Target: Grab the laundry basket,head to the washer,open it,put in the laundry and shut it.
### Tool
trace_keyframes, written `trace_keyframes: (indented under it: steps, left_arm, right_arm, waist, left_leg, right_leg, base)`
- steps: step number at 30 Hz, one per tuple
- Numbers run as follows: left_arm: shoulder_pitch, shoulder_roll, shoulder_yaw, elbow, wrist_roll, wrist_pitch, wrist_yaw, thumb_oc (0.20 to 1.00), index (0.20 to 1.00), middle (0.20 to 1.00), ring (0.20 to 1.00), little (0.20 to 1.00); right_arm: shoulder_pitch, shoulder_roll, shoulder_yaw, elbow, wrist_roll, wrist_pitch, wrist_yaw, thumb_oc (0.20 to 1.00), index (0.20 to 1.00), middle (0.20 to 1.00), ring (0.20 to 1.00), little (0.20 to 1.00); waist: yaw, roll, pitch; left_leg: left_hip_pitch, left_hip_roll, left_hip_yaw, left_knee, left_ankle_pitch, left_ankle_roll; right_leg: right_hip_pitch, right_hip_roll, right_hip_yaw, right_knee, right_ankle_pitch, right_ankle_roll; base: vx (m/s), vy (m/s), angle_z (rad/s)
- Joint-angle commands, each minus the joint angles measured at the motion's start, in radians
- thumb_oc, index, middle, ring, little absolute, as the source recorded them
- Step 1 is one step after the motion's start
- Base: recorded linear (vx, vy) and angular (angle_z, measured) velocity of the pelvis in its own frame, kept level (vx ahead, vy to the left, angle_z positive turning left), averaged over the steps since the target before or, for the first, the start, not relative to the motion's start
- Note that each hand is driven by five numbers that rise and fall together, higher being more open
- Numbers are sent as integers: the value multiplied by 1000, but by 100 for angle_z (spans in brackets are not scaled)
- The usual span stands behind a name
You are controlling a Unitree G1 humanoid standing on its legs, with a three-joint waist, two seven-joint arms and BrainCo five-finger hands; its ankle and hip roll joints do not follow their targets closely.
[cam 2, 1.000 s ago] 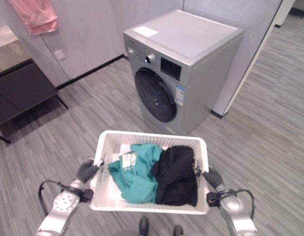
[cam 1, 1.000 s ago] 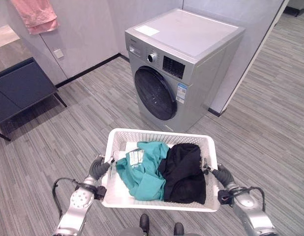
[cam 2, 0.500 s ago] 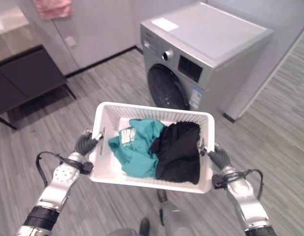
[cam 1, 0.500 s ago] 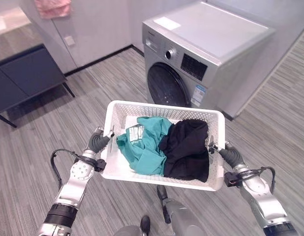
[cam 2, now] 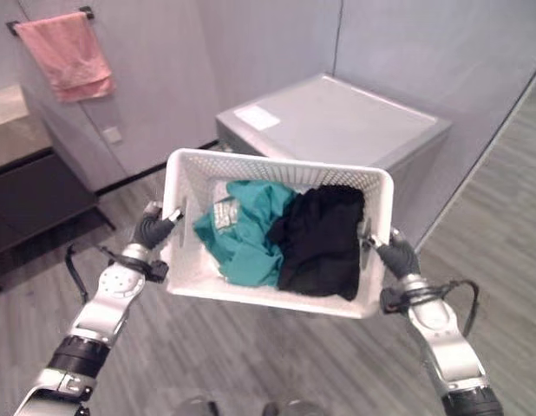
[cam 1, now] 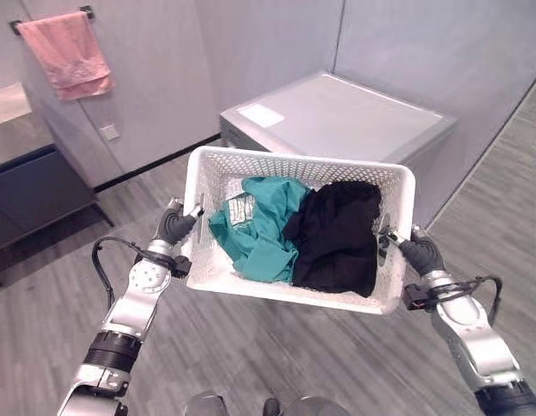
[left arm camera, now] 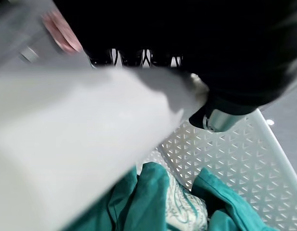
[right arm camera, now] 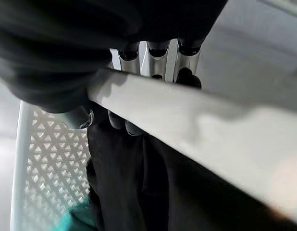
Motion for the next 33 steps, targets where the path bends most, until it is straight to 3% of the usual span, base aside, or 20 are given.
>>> trace_keyframes:
  steps: [1, 2, 4, 7, 8, 9, 10, 12, 13, 14, 15, 17, 18, 19, 20, 22, 26, 29, 31, 33]
  left_arm:
    - [26, 132, 154, 86, -11, 12, 128, 200, 200, 200, 200, 200]
    - [26, 132, 155, 86, -11, 13, 128, 200, 200, 200, 200, 200]
    - [29, 174, 180, 109, -7, 2, 144, 200, 200, 200, 200, 200]
    - [11, 206, 184, 108, -2, -9, 159, 200, 200, 200, 200, 200]
    - [-63, 226, 148, 91, -8, -26, 166, 200, 200, 200, 200, 200]
    - [-91, 222, 133, 98, -14, -36, 177, 200, 200, 200, 200, 200]
    - [-94, 223, 131, 101, -14, -37, 178, 200, 200, 200, 200, 200]
    - [-159, 244, 89, 114, -23, -39, 190, 200, 200, 200, 200, 200]
    - [-161, 245, 89, 116, -23, -40, 191, 200, 200, 200, 200, 200]
    - [-182, 281, 82, 127, -32, -37, 204, 200, 200, 200, 200, 200]
    - [-182, 281, 83, 128, -33, -37, 204, 200, 200, 200, 200, 200]
    - [-191, 317, 83, 128, -33, -30, 206, 200, 200, 200, 200, 200]
    - [-223, 345, 62, 134, -42, -26, 203, 200, 200, 200, 200, 200]
    - [-226, 358, 58, 140, -48, -25, 195, 200, 200, 200, 200, 200]
    - [-227, 358, 59, 141, -49, -26, 195, 200, 200, 200, 200, 200]
    - [-245, 404, 55, 161, -78, -31, 173, 200, 200, 200, 200, 200]
    - [-294, 450, 46, 232, -132, -32, 160, 200, 200, 200, 200, 200]
    - [-349, 447, 20, 271, -154, -34, 159, 200, 200, 200, 200, 200]
    - [-412, 412, -31, 303, -178, -35, 140, 200, 200, 200, 200, 200]
    - [-413, 406, -28, 290, -183, -32, 139, 200, 200, 200, 200, 200]
  right_arm:
    - [-67, -8, -165, -202, 183, -248, 43, 200, 200, 200, 200, 200]
    - [-67, -8, -165, -202, 183, -248, 43, 200, 200, 200, 200, 200]
    - [-111, -37, -174, -200, 187, -264, 49, 200, 200, 200, 200, 200]
    - [-196, -73, -145, -172, 178, -265, 36, 200, 200, 200, 200, 200]
    - [-282, -75, -82, -116, 156, -246, 14, 200, 200, 200, 200, 200]
    - [-310, -75, -58, -105, 151, -239, 11, 200, 200, 200, 200, 200]
    - [-313, -75, -58, -103, 151, -240, 11, 200, 200, 200, 200, 200]
    - [-377, -59, -3, -68, 120, -213, 0, 200, 200, 200, 200, 200]
    - [-381, -59, -2, -66, 120, -214, 0, 200, 200, 200, 200, 200]
    - [-443, -54, 49, -33, 114, -197, -2, 200, 200, 200, 200, 200]
    - [-446, -54, 51, -31, 114, -198, -2, 200, 200, 200, 200, 200]
    - [-490, -55, 79, 11, 105, -193, -13, 200, 200, 200, 200, 200]
    - [-540, -67, 109, 64, 101, -186, -29, 200, 200, 200, 200, 200]
    - [-559, -79, 117, 89, 103, -179, -26, 200, 200, 200, 200, 200]
    - [-563, -79, 119, 93, 104, -181, -26, 200, 200, 200, 200, 200]
    - [-615, -112, 161, 179, 127, -168, -26, 200, 200, 200, 200, 200]
    - [-666, -139, 214, 269, 172, -164, -30, 200, 200, 200, 200, 200]
    - [-670, -174, 201, 280, 187, -160, -41, 200, 200, 200, 200, 200]
    - [-634, -242, 146, 277, 217, -165, -49, 200, 200, 200, 200, 200]
    - [-615, -251, 128, 261, 220, -161, -49, 200, 200, 200, 200, 200]
  waist:
    - [30, -38, -118]
    - [29, -38, -121]
    - [55, -19, -122]
    - [76, -5, -127]
    - [99, 13, -146]
    - [109, 16, -152]
    - [112, 11, -149]
    - [130, 11, -164]
    - [136, 8, -163]
    - [158, 17, -160]
    - [162, 16, -160]
    - [176, 25, -147]
    - [184, 31, -137]
    - [173, 33, -134]
    - [169, 35, -133]
    - [158, 33, -141]
    - [155, 8, -147]
    - [155, -9, -141]
    - [142, -26, -127]
    - [142, -27, -117]
  left_leg:
    - [95, 19, -73, -245, 137, -83]
    - [102, 20, -72, -256, 136, -84]
    - [58, 17, -198, -400, 195, -114]
    - [27, -2, -279, -387, 197, -132]
    - [14, -40, -225, -273, 131, -129]
    - [18, -83, -236, -232, 90, -119]
    - [14, -91, -233, -217, 82, -115]
    - [53, -155, -177, -200, 27, -70]
    - [54, -156, -169, -200, 26, -68]
    - [87, -186, -126, -212, 11, -33]
    - [88, -185, -121, -214, 12, -32]
    - [130, -190, -73, -242, 5, -15]
    - [152, -193, -14, -259, -6, -8]
    - [163, -197, 0, -272, -4, -7]
    - [165, -195, -3, -276, -4, -8]
    - [200, -202, 32, -318, 2, -17]
    - [228, -215, 56, -329, -10, -19]
    - [221, -227, 64, -294, -33, -17]
    - [185, -237, 67, -160, -78, -45]
    - [154, -232, 67, -60, -71, -56]
  right_leg:
    - [110, -122, 121, -335, -47, -187]
    - [111, -122, 122, -337, -52, -187]
    - [135, -100, 202, -329, -82, -186]
    - [162, -103, 275, -319, -104, -174]
    - [205, -184, 295, -318, -109, -133]
    - [206, -227, 308, -310, -100, -112]
    - [208, -234, 311, -310, -102, -108]
    - [180, -317, 302, -248, -30, -66]
    - [175, -319, 310, -244, -32, -64]
    - [112, -362, 282, -159, 67, -66]
    - [108, -362, 288, -156, 67, -65]
    - [59, -380, 205, -83, 95, -83]
    - [48, -405, 18, -68, 69, -88]
    - [44, -385, -49, -76, 45, -93]
    - [47, -383, -54, -77, 42, -95]
    - [66, -284, -138, -195, -27, -102]
    - [59, -163, -74, -307, -13, -118]
    - [82, -163, -53, -343, -6, -123]
    - [131, -164, -49, -376, -8, -138]
    - [153, -166, -58, -385, -8, -143]
  base:
    - [258, 282, -84]
    - [135, 180, -52]
    - [262, 305, -63]
    - [313, 495, -101]
    - [483, 912, -89]
    - [403, 791, -37]
    - [217, 552, -42]
    - [195, 514, -43]
    - [133, 478, -42]
    - [73, 312, -65]
    - [99, 442, -101]
    - [42, 340, -101]
    - [39, 387, -74]
    - [38, 275, -68]
    - [55, 137, -20]
    - [114, 127, 9]
    - [110, 21, -22]
    - [94, -20, -21]
    - [129, -66, 22]
    - [57, -53, 48]
